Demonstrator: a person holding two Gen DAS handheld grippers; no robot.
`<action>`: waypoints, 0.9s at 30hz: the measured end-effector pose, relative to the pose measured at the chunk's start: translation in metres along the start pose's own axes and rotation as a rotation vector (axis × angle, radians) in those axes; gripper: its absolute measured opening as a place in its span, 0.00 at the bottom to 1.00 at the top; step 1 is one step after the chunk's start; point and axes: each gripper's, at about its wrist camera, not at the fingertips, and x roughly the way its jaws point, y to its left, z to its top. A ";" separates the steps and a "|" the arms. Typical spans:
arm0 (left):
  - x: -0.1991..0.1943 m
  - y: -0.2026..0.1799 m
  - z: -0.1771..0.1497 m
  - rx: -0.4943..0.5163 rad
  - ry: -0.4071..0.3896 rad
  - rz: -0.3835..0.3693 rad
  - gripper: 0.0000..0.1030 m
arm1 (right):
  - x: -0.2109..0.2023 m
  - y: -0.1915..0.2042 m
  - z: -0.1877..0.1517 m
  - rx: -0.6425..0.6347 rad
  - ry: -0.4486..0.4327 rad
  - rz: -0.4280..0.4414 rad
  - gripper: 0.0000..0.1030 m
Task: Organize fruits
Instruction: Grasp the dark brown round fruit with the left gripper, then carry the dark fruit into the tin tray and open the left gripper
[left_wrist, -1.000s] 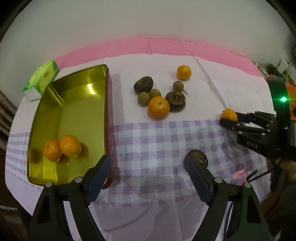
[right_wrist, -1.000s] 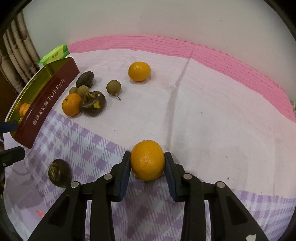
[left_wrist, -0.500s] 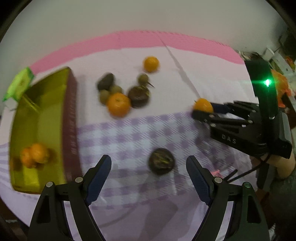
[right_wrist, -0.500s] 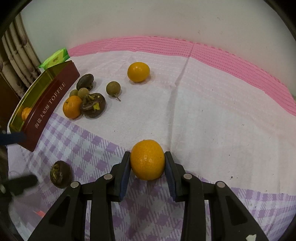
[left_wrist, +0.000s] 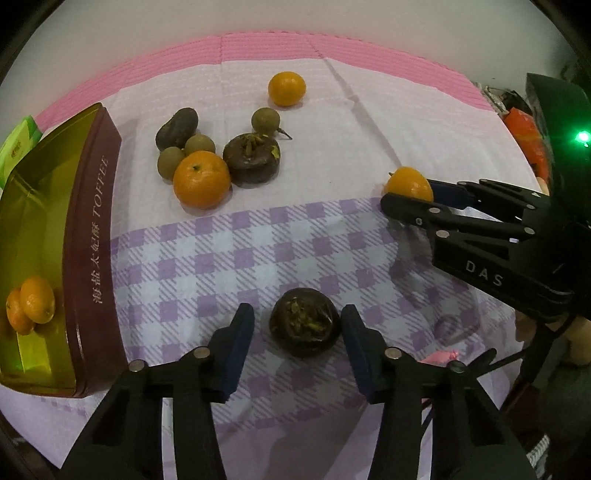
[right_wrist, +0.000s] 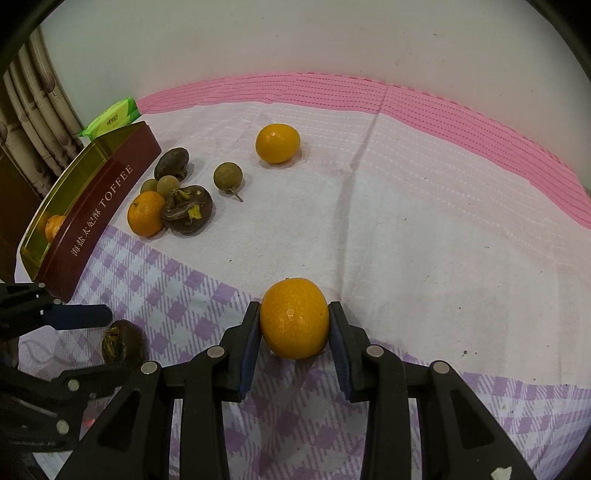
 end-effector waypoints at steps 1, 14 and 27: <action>0.002 0.000 0.000 -0.002 0.001 -0.002 0.45 | 0.000 0.000 0.000 0.001 0.000 0.001 0.32; -0.002 -0.001 -0.006 0.004 -0.024 0.024 0.39 | 0.000 0.000 0.000 -0.001 0.000 -0.002 0.32; -0.040 0.024 0.005 -0.051 -0.119 0.075 0.39 | 0.000 0.002 0.001 -0.009 0.002 -0.008 0.32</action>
